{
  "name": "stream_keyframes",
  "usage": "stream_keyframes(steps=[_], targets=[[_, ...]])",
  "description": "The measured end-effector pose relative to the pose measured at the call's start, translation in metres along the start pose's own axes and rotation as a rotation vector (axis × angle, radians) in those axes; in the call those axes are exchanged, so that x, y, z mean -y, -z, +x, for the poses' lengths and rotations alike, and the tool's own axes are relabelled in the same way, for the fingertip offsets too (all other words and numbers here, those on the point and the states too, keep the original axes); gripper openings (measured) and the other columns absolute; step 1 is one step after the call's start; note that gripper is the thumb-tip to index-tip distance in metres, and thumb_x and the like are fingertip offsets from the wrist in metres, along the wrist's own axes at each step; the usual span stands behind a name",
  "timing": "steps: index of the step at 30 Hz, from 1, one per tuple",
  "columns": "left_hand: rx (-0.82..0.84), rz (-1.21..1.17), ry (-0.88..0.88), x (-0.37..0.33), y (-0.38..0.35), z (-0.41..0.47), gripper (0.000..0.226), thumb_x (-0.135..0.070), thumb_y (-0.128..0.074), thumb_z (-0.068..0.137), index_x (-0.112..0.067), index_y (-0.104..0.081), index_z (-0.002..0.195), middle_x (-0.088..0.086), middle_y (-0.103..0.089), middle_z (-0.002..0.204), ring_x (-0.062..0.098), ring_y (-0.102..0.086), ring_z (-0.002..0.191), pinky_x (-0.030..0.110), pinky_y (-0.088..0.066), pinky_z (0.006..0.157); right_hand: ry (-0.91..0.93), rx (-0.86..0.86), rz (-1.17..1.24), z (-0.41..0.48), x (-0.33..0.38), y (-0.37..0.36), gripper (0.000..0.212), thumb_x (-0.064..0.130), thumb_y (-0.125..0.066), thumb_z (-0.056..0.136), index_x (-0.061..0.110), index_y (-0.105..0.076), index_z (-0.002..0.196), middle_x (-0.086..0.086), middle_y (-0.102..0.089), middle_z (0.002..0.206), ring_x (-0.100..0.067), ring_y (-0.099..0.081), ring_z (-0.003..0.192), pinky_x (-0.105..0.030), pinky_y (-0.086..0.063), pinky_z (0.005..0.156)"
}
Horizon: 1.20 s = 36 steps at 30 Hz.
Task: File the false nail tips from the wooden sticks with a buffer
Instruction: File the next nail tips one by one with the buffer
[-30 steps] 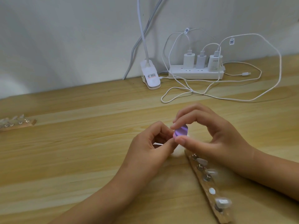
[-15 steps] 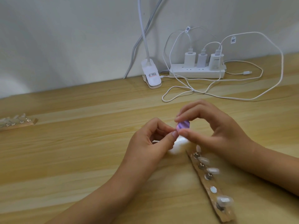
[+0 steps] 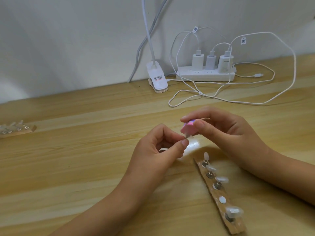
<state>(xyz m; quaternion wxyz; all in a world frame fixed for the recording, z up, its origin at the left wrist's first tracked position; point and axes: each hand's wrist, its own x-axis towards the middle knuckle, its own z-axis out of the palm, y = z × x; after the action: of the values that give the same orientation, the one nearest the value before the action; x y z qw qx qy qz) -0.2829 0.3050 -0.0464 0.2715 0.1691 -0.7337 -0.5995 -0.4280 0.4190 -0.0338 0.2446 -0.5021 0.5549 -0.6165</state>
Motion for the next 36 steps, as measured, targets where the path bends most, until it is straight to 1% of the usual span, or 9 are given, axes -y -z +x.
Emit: stream_keyframes(steps=[4, 8, 13, 17, 20, 23, 27, 34, 36], targets=[[0.001, 0.007, -0.012, -0.0014, 0.0004, -0.0011, 0.012, -0.019, -0.074, 0.081, -0.020, -0.064, 0.076, -0.004, -0.069, 0.075, 0.009, -0.064, 0.070, 0.024, -0.052, 0.067, -0.050, 0.017, -0.019, 0.0017, -0.0009, -0.0005, 0.020, 0.030, -0.064, 0.086, 0.019, -0.072, 0.100, -0.005, -0.073, 0.089, -0.011, -0.071, 0.087, -0.018, -0.053, 0.077], [-0.001, 0.011, -0.002, -0.0039, 0.0002, -0.0021, 0.009, -0.024, -0.072, 0.078, -0.021, -0.064, 0.077, -0.006, -0.069, 0.074, 0.008, -0.065, 0.071, 0.028, -0.053, 0.071, 0.052, -0.004, -0.052, 0.0002, -0.0008, 0.0000, 0.022, 0.028, -0.063, 0.088, 0.015, -0.071, 0.104, -0.005, -0.070, 0.096, -0.016, -0.071, 0.090, -0.022, -0.054, 0.082], [0.004, 0.009, -0.018, -0.0038, 0.0008, -0.0023, 0.013, -0.012, -0.073, 0.085, -0.018, -0.064, 0.078, -0.005, -0.069, 0.073, 0.008, -0.064, 0.070, 0.022, -0.053, 0.067, 0.043, 0.001, -0.058, 0.0004, -0.0026, 0.0009, 0.022, 0.028, -0.062, 0.089, 0.014, -0.072, 0.104, -0.003, -0.070, 0.093, -0.012, -0.070, 0.089, -0.018, -0.051, 0.081], [0.009, 0.006, -0.025, -0.0041, -0.0001, -0.0024, 0.012, -0.017, -0.075, 0.083, -0.020, -0.065, 0.077, -0.004, -0.068, 0.072, 0.009, -0.064, 0.069, 0.023, -0.052, 0.067, 0.000, 0.032, -0.045, 0.0011, -0.0024, 0.0010, 0.021, 0.027, -0.061, 0.089, 0.015, -0.072, 0.103, 0.001, -0.072, 0.088, -0.006, -0.070, 0.087, -0.013, -0.050, 0.078], [0.013, 0.001, -0.019, -0.0041, -0.0002, -0.0024, 0.008, -0.023, -0.072, 0.079, -0.020, -0.064, 0.078, -0.003, -0.069, 0.074, 0.010, -0.065, 0.070, 0.027, -0.053, 0.070, 0.052, 0.030, -0.079, 0.0001, -0.0033, 0.0020, 0.023, 0.024, -0.060, 0.091, 0.010, -0.071, 0.106, -0.003, -0.069, 0.093, -0.010, -0.069, 0.090, -0.017, -0.051, 0.081], [0.022, 0.009, -0.013, -0.0034, -0.0002, -0.0026, 0.008, -0.024, -0.071, 0.078, -0.020, -0.065, 0.078, -0.003, -0.069, 0.074, 0.010, -0.065, 0.071, 0.028, -0.053, 0.069, 0.022, 0.043, -0.055, 0.0000, -0.0015, 0.0001, 0.021, 0.027, -0.060, 0.092, 0.015, -0.072, 0.104, 0.001, -0.070, 0.094, -0.008, -0.070, 0.092, -0.018, -0.053, 0.077], [0.015, 0.008, -0.010, -0.0027, -0.0001, -0.0013, 0.007, -0.025, -0.072, 0.076, -0.024, -0.065, 0.075, -0.004, -0.069, 0.073, 0.009, -0.065, 0.069, 0.024, -0.053, 0.068, 0.090, 0.026, -0.169, 0.0007, -0.0027, 0.0001, 0.019, 0.030, -0.061, 0.094, 0.019, -0.071, 0.106, -0.003, -0.065, 0.102, -0.018, -0.067, 0.097, -0.027, -0.052, 0.086], [0.019, 0.004, -0.017, -0.0012, 0.0002, -0.0006, 0.010, -0.021, -0.073, 0.078, -0.026, -0.066, 0.074, 0.000, -0.070, 0.073, 0.009, -0.066, 0.068, 0.019, -0.051, 0.065, 0.092, 0.066, -0.241, 0.0020, -0.0049, 0.0008, 0.019, 0.030, -0.061, 0.092, 0.020, -0.072, 0.105, 0.001, -0.064, 0.102, -0.008, -0.063, 0.097, -0.013, -0.045, 0.083], [0.012, -0.001, -0.011, -0.0013, 0.0002, -0.0008, 0.009, -0.021, -0.073, 0.078, -0.025, -0.066, 0.074, -0.001, -0.070, 0.072, 0.009, -0.066, 0.068, 0.019, -0.052, 0.065, 0.121, 0.056, -0.246, 0.0017, -0.0042, 0.0017, 0.019, 0.028, -0.062, 0.093, 0.019, -0.072, 0.105, -0.001, -0.064, 0.102, -0.010, -0.063, 0.096, -0.014, -0.045, 0.083]])
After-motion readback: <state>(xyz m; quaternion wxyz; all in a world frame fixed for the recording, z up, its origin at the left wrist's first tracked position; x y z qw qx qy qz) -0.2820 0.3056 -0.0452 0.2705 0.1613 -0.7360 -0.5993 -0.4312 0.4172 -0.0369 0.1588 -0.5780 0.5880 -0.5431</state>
